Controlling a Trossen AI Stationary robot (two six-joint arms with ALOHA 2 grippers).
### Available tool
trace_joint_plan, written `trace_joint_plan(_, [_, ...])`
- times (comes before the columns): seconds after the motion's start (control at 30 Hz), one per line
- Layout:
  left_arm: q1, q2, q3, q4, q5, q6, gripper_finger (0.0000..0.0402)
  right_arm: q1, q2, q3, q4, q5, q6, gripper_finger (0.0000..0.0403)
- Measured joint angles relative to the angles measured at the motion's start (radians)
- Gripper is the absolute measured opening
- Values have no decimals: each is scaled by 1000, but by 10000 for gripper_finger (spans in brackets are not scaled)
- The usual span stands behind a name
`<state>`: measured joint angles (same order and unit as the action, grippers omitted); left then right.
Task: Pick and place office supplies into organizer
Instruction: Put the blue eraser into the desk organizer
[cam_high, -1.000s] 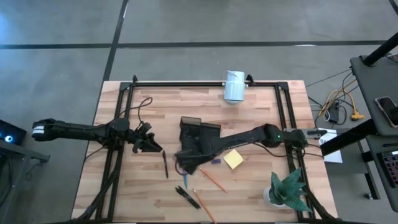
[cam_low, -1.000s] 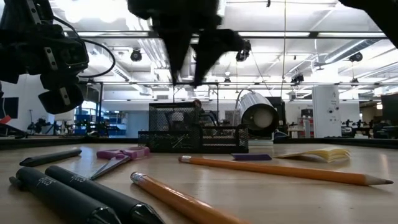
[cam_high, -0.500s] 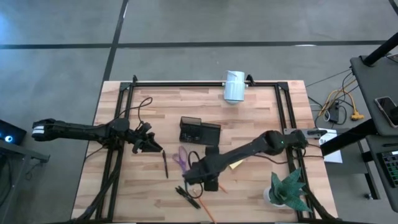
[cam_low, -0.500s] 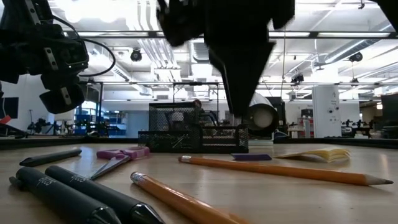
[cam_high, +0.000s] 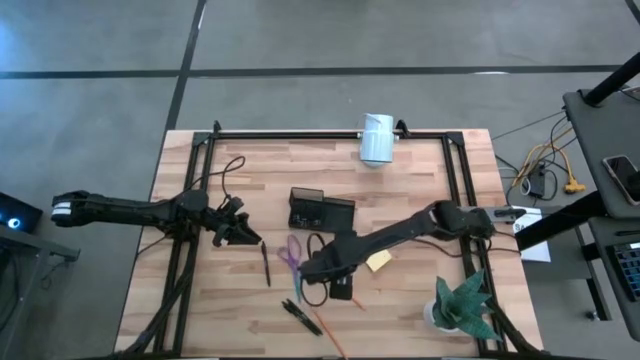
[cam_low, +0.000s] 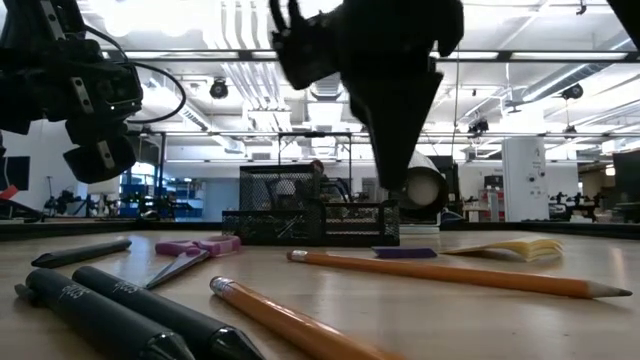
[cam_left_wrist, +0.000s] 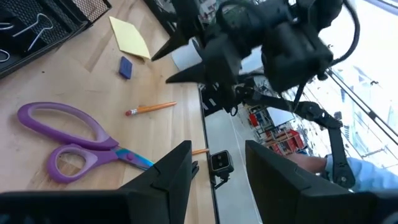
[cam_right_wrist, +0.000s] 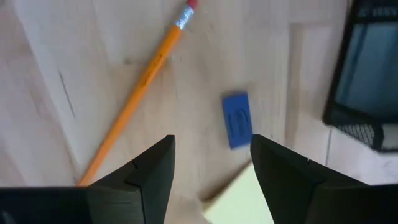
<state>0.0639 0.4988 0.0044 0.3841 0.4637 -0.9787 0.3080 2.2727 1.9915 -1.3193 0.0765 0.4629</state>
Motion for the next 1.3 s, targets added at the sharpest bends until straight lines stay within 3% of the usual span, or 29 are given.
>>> trace_joint_plan(0.4, [0,3,0,0,0,20,132,-5,-189,-241,139,-35,29,181])
trace_joint_plan(0.63, [0,24,0,0,-15,26,132,-25,-194,-377,267,-56,-135,180])
trace_joint_plan(0.87, [0,44,0,0,-146,18,132,-45,-198,-453,339,-48,-243,180])
trace_joint_plan(1.07, [0,61,0,0,-201,17,132,-56,-199,-512,465,-56,-264,180])
trace_joint_plan(1.3, [0,82,0,1,-211,17,132,-70,-199,-530,477,-55,-302,180])
